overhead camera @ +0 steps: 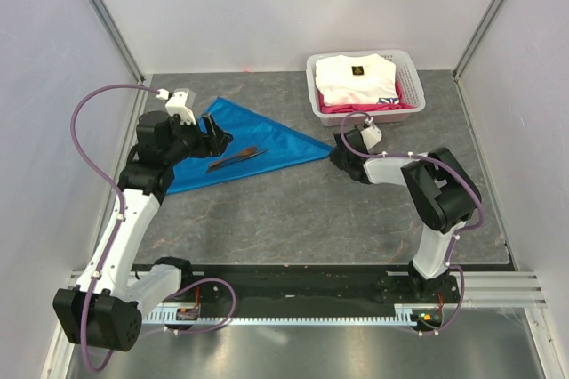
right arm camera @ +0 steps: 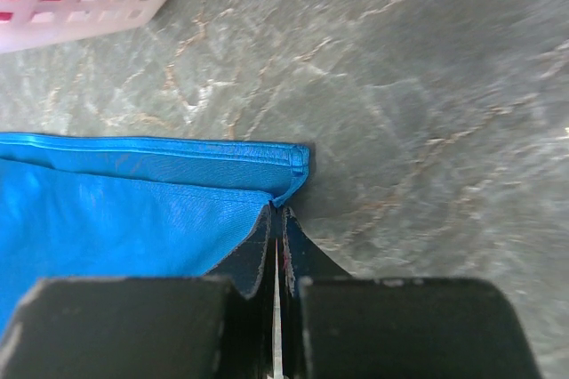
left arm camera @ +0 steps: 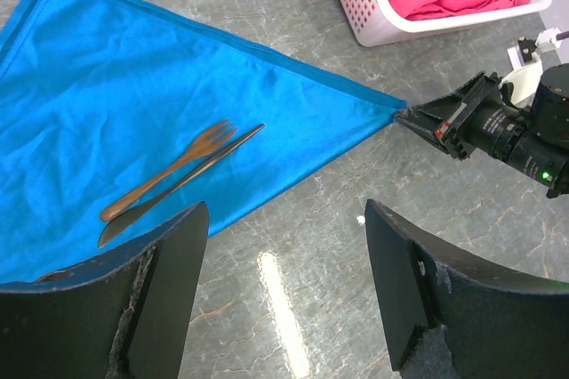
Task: Fold the napkin, place the utensils inside, and roll it up
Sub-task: Fold the napkin
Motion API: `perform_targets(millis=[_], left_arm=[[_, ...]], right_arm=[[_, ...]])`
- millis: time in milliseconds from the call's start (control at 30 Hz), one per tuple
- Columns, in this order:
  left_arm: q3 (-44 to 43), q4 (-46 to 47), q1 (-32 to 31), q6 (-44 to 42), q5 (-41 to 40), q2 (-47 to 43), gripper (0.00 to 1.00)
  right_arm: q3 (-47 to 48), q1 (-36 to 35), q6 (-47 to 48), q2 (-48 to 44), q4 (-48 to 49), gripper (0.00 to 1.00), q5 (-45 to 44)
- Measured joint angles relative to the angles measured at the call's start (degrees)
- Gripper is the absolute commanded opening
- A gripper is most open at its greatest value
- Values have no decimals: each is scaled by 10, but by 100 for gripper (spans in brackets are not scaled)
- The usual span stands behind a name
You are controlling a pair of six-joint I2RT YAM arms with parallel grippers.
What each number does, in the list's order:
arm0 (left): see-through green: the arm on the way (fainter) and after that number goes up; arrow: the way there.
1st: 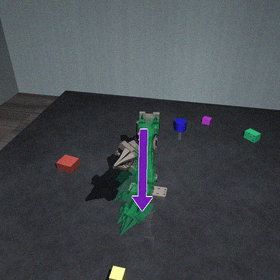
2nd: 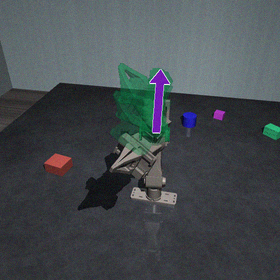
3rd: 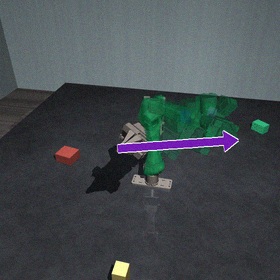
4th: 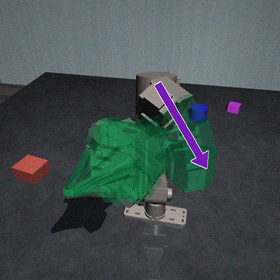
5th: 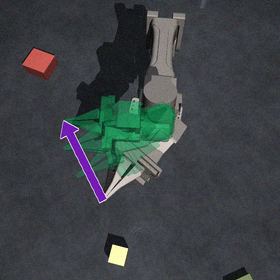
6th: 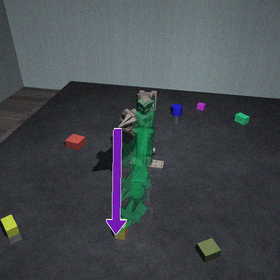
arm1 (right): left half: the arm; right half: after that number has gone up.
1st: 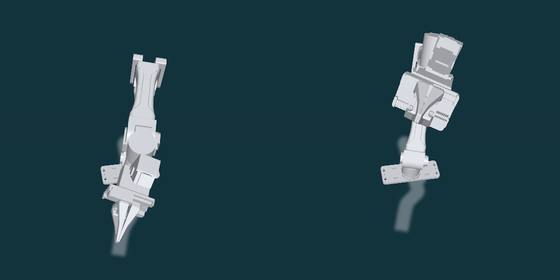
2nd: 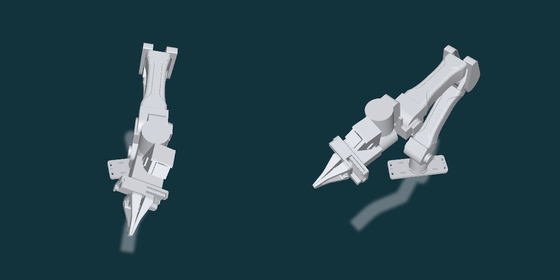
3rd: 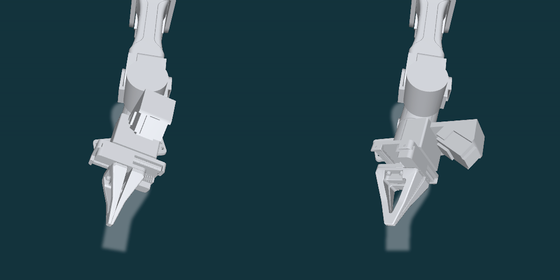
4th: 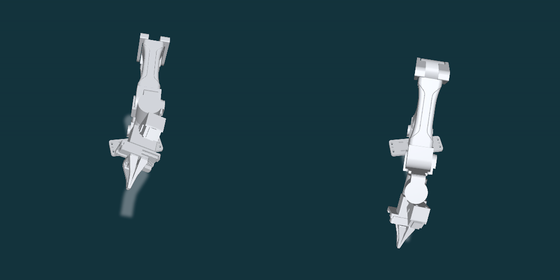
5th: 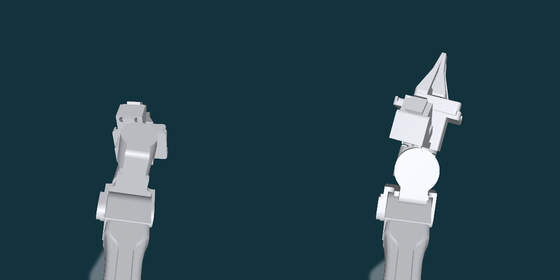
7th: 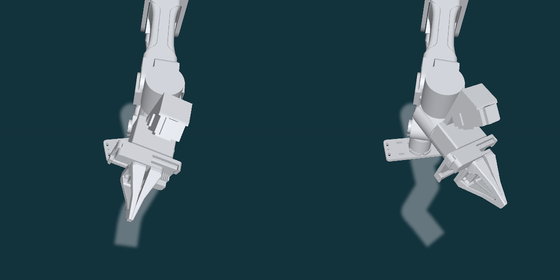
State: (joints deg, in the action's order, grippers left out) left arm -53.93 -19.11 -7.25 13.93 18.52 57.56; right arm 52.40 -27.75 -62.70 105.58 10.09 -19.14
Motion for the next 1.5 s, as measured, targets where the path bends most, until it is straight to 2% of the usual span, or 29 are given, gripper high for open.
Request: perform_targets(millis=[333, 733, 1067, 1500], left_arm=[[0, 0, 0, 0, 13, 0, 79], [0, 0, 0, 0, 17, 0, 79], [0, 5, 0, 0, 33, 0, 79], [8, 16, 0, 1, 43, -9, 79]], right_arm=[[5, -10, 51, -16, -40, 0, -24], [83, -100, 70, -12, -49, 0, -32], [182, -168, 77, 43, -50, 0, -32], [259, -228, 94, 105, -32, 0, -9]])
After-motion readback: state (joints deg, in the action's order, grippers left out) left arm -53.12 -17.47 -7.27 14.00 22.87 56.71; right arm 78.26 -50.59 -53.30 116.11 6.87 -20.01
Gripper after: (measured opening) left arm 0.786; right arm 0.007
